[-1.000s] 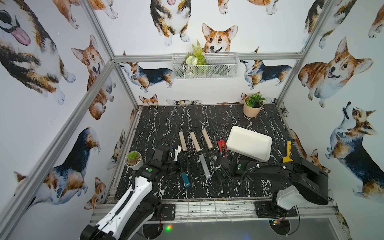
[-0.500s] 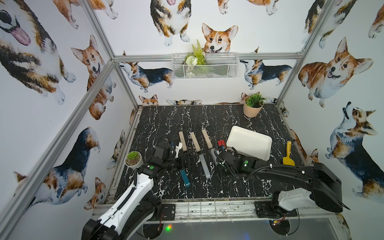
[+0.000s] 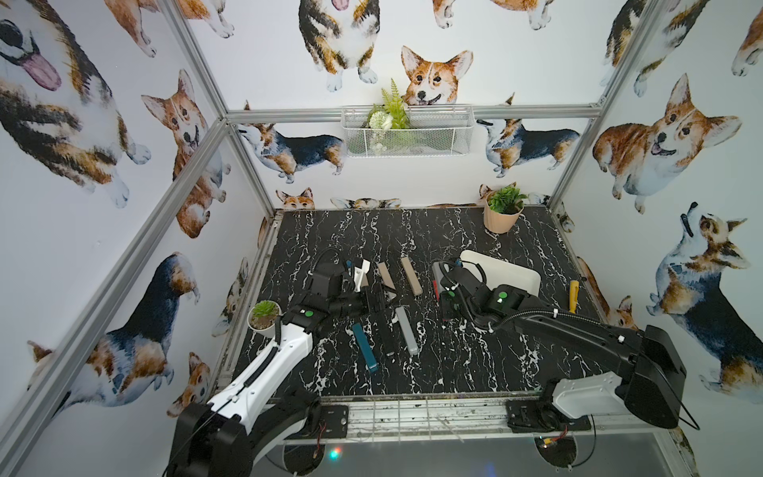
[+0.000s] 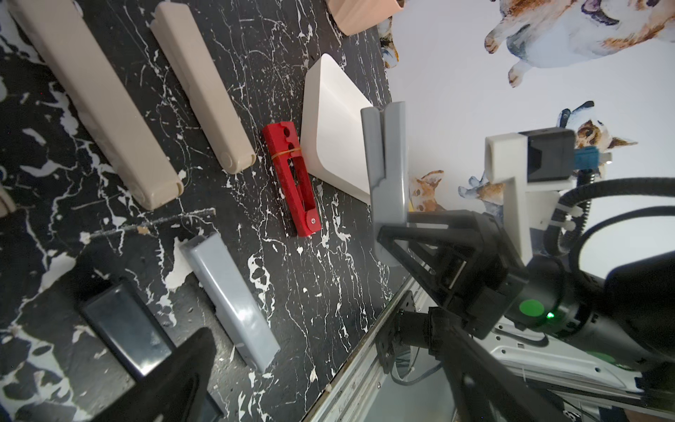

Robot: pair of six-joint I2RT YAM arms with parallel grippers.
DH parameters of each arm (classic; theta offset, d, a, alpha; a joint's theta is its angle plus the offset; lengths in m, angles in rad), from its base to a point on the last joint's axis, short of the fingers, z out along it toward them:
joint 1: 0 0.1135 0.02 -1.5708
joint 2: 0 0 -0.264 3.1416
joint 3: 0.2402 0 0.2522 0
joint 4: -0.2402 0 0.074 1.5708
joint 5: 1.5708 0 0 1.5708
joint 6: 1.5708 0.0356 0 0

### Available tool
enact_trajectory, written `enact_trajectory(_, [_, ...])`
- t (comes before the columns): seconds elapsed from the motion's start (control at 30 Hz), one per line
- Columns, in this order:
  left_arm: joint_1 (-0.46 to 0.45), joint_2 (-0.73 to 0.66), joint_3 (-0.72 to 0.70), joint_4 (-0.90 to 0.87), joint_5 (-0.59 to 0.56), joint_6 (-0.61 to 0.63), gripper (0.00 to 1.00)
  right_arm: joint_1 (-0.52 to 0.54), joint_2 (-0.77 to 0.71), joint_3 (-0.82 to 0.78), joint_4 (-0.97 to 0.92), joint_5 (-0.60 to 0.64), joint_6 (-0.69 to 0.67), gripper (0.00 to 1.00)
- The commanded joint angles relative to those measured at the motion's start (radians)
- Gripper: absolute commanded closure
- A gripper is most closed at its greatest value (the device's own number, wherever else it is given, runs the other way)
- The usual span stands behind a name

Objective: Put the pruning pliers into the storage box
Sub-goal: Pick up the pruning pliers from the center of the board, then place the pruning pliers in the storage box.

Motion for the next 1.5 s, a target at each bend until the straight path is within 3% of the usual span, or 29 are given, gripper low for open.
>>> enact_trajectory(0.0, [-0.001, 0.047, 0.039, 0.084, 0.028, 0.004, 0.0, -0.046, 0.005, 0.025, -0.027, 0.023, -0.034, 1.0])
enact_trajectory(0.53, [0.0, 0.12, 0.057, 0.167, 0.034, -0.004, 0.0, -0.334, 0.011, 0.044, -0.01, -0.028, -0.008, 1.0])
enact_trajectory(1.47, [-0.005, 0.333, 0.122, 0.314, 0.022, -0.056, 0.0, -0.4, 0.259, 0.062, 0.161, -0.063, 0.022, 1.0])
